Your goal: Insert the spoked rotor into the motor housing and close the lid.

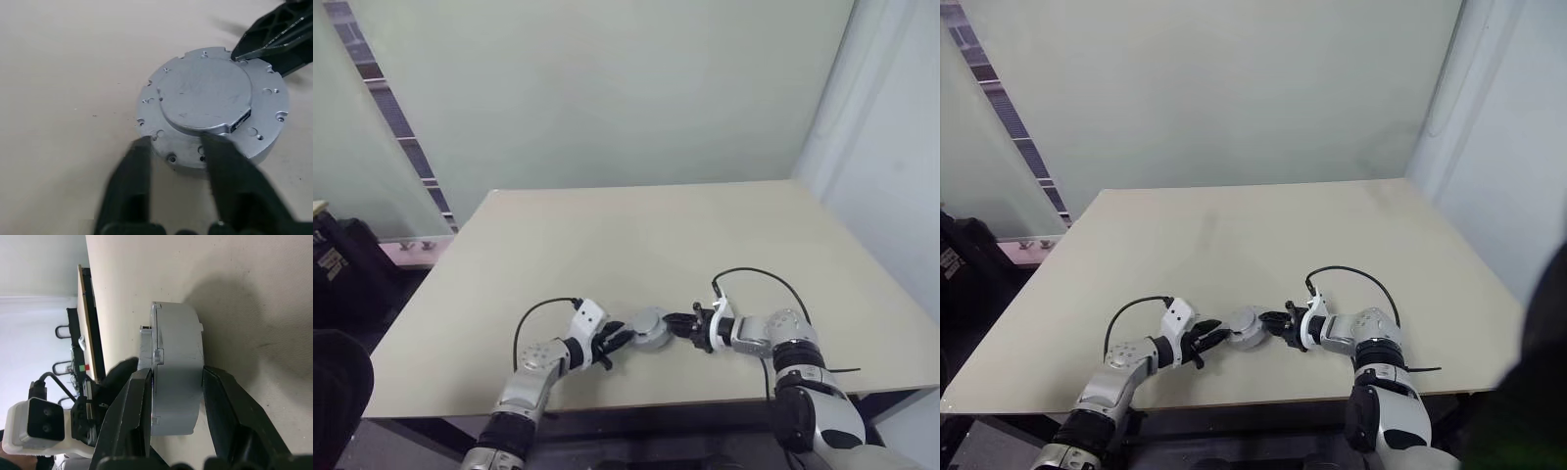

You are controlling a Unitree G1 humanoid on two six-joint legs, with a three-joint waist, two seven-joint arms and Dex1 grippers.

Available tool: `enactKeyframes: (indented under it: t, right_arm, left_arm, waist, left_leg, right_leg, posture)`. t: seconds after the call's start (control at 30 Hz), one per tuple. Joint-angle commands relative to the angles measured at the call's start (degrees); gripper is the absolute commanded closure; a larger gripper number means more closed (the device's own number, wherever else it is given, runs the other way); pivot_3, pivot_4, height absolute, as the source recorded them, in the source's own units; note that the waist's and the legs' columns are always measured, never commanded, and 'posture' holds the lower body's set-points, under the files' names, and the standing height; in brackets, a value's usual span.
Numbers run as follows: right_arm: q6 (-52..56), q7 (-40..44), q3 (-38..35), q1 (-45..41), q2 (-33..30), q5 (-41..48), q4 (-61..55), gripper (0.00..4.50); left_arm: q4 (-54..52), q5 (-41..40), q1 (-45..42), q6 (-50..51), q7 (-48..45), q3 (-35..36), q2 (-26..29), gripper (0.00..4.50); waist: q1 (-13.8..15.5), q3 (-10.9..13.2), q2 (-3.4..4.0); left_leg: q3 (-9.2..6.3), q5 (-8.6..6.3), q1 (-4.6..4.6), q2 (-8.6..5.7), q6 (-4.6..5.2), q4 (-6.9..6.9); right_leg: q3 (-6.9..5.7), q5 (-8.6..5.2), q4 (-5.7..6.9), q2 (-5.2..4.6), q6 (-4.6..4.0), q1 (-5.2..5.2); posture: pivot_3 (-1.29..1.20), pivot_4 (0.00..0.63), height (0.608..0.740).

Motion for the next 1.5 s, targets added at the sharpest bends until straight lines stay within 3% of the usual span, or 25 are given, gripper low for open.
enactKeyframes:
  t: [0.03, 0.17, 0.2, 0.43, 0.73, 1.2, 1.5]
  right_arm:
    - [0.11, -1.32, 1.76, -0.26, 0.87, -0.36, 0.84, 3.24]
    - [0.31, -0.99, 1.87, 0.25, 0.94, 0.15, 0.22, 3.24]
    - [0.37, -0.89, 1.95, 0.41, 0.94, 0.31, 0.09, 3.24]
    - [1.02, 2.21, 1.85, 1.77, 1.55, 3.38, -2.28, 3.25]
    - [0.77, 5.58, -0.74, 3.87, 4.21, 9.5, -8.17, 3.28]
    - [1.77, 4.6, -2.96, 3.48, 7.63, 16.91, -14.35, 3.28]
    - [3.53, 2.85, -2.5, 3.22, 9.31, 19.54, -17.63, 3.28]
  left_arm:
    - [-2.31, -2.93, -0.91, 3.47, -2.89, 0.73, 1.13, 1.51]
    - [-3.93, -7.97, -0.66, 7.32, -2.78, 5.78, 2.2, 0.09]
    - [-4.5, -9.52, -0.47, 8.3, -2.62, 7.24, 2.16, 0.0]
    - [-11.96, -25.55, 3.64, 25.71, -2.27, 16.48, 1.12, 0.0]
    - [-15.85, -40.61, 6.73, 37.78, 6.59, 27.35, -3.85, 0.0]
    - [-19.19, -53.32, 9.42, 40.76, 14.81, 33.74, -9.47, 0.0]
    - [-19.2, -59.56, 8.23, 40.86, 18.55, 32.71, -13.97, 0.0]
  waist:
    - [-0.2, 0.0, -0.01]
    - [-1.29, 0.01, -0.02]
    - [-1.5, 0.02, -0.02]
    - [-2.06, 0.01, -0.03]
    - [-2.59, 0.22, -0.25]
    - [-2.47, 0.4, -0.41]
    - [-2.47, 0.41, -0.44]
  left_leg:
    - [0.0, 0.01, 0.0, 0.0, 0.02, -0.02]
    - [0.0, 0.05, -0.03, 0.03, 0.08, -0.17]
    - [0.01, 0.06, -0.08, 0.05, 0.09, -0.21]
    - [-0.01, 0.09, -0.66, 0.07, 0.14, -0.42]
    - [-0.02, 0.09, -0.68, 0.09, 0.13, -0.35]
    - [-0.03, 0.08, -0.8, 0.07, 0.11, -0.37]
    - [-0.02, 0.08, -0.83, 0.06, 0.11, -0.34]
  right_leg:
    - [0.0, 0.0, 0.01, 0.0, 0.0, -0.01]
    - [-0.01, 0.0, 0.02, 0.02, 0.0, -0.03]
    - [0.0, 0.0, 0.02, 0.02, 0.01, -0.08]
    - [0.04, 0.1, 0.04, 0.09, 0.13, -0.74]
    - [0.03, 0.09, 0.04, 0.1, 0.12, -0.77]
    - [0.04, 0.09, -0.02, 0.1, 0.12, -0.86]
    - [0.04, 0.09, -0.02, 0.1, 0.11, -0.87]
  posture:
    - [0.0, 0.0, 0.74]
    - [0.0, 0.0, 0.74]
    - [0.0, 0.0, 0.74]
    - [0.0, 0.0, 0.74]
    - [0.0, 0.0, 0.74]
    - [0.0, 0.0, 0.74]
    - [0.0, 0.0, 0.74]
